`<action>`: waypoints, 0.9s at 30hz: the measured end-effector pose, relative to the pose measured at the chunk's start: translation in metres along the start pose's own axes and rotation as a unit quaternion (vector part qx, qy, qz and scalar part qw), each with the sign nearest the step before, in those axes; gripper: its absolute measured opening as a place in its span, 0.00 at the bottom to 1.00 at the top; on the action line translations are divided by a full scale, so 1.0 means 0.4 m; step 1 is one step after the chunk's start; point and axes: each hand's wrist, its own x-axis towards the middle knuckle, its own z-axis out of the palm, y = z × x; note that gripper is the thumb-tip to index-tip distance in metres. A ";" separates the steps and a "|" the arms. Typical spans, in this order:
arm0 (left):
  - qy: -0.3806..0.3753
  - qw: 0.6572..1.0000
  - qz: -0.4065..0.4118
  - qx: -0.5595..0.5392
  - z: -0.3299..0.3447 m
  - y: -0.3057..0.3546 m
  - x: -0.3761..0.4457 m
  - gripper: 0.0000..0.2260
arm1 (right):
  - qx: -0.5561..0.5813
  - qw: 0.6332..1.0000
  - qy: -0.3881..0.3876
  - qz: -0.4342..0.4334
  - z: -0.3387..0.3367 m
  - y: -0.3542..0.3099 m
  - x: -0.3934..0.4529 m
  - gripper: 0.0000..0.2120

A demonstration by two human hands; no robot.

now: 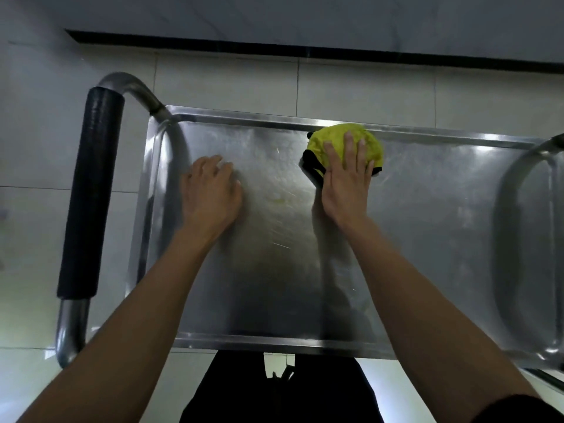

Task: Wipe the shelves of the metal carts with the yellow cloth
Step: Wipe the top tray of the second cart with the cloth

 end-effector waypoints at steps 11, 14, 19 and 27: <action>0.010 0.995 -0.100 -0.012 -0.031 -0.157 -0.053 0.15 | 0.017 0.996 -0.028 -0.086 0.086 -0.290 0.017 0.27; 0.011 0.994 -0.111 -0.012 -0.030 -0.193 -0.072 0.16 | 0.014 0.991 -0.049 -0.123 0.113 -0.380 0.031 0.28; 0.008 0.993 -0.107 -0.041 -0.017 -0.234 -0.084 0.17 | 0.007 0.974 -0.108 -0.201 0.149 -0.533 0.065 0.27; 0.010 0.992 -0.117 -0.052 -0.014 -0.254 -0.097 0.18 | 0.008 0.949 -0.154 -0.274 0.140 -0.604 0.087 0.26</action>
